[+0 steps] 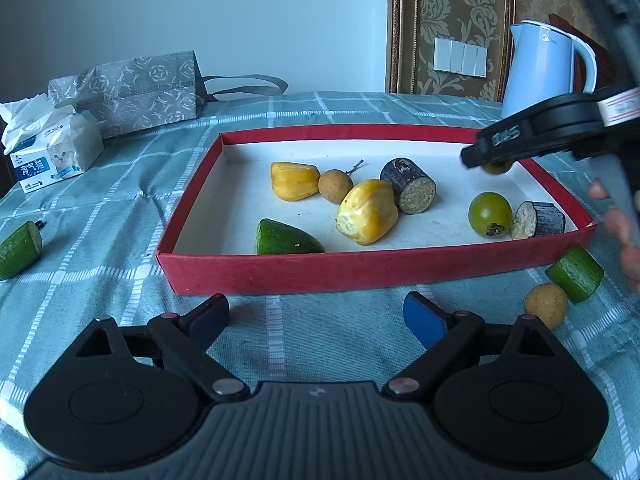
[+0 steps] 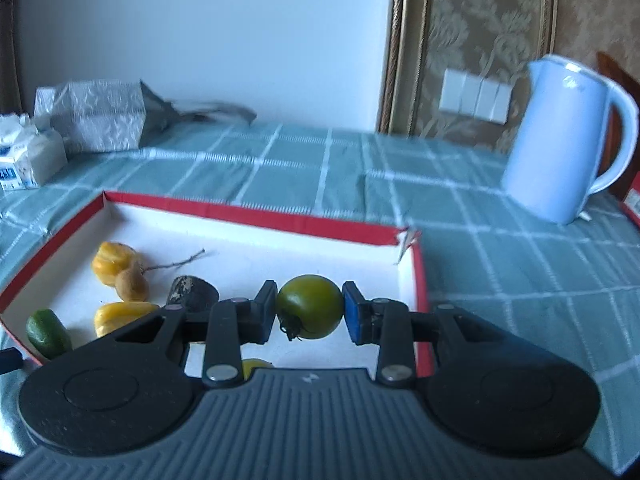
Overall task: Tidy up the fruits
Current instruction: 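Lower the green tomato into the tray and open the right gripper, then move the right gripper to the green cucumber chunk beside the tray and close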
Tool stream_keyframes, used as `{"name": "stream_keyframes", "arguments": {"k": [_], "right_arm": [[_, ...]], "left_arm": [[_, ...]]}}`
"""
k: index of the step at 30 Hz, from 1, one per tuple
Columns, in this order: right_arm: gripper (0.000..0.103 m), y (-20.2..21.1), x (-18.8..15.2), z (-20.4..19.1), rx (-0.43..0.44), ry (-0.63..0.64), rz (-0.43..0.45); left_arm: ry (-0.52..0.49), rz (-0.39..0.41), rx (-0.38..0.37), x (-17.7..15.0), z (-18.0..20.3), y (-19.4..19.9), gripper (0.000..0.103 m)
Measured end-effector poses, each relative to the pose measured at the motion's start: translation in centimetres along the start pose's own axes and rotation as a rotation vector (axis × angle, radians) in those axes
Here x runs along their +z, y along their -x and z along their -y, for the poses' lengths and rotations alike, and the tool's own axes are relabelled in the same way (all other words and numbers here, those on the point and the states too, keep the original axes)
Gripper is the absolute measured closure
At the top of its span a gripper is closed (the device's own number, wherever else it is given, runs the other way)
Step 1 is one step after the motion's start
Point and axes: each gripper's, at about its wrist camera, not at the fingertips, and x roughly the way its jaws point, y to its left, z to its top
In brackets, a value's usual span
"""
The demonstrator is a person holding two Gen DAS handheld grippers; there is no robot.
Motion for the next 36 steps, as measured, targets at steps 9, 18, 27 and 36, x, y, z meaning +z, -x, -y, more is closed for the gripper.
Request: {"name": "stream_keyframes", "arguments": {"k": [9, 18, 27, 36], "right_arm": [[0.071, -3.9, 0.4, -0.6, -0.029, 0.032, -0.118], [0.024, -2.8, 0.9, -1.1, -0.093, 0.069, -0.045], [0.004, 7.2, -3.7, 2.2, -0.061, -0.085, 0.285], [0.004, 13.8, -10.6, 3.2, -0.137, -0.062, 0.391]], "left_arm": [[-0.002, -0.002, -0.003, 0.0, 0.1, -0.1, 0.006], [-0.002, -0.002, -0.004, 0.0, 0.1, -0.1, 0.005], [-0.003, -0.003, -0.005, 0.1, 0.1, -0.2, 0.005], [-0.007, -0.009, -0.014, -0.1, 0.3, -0.3, 0.001]]}}
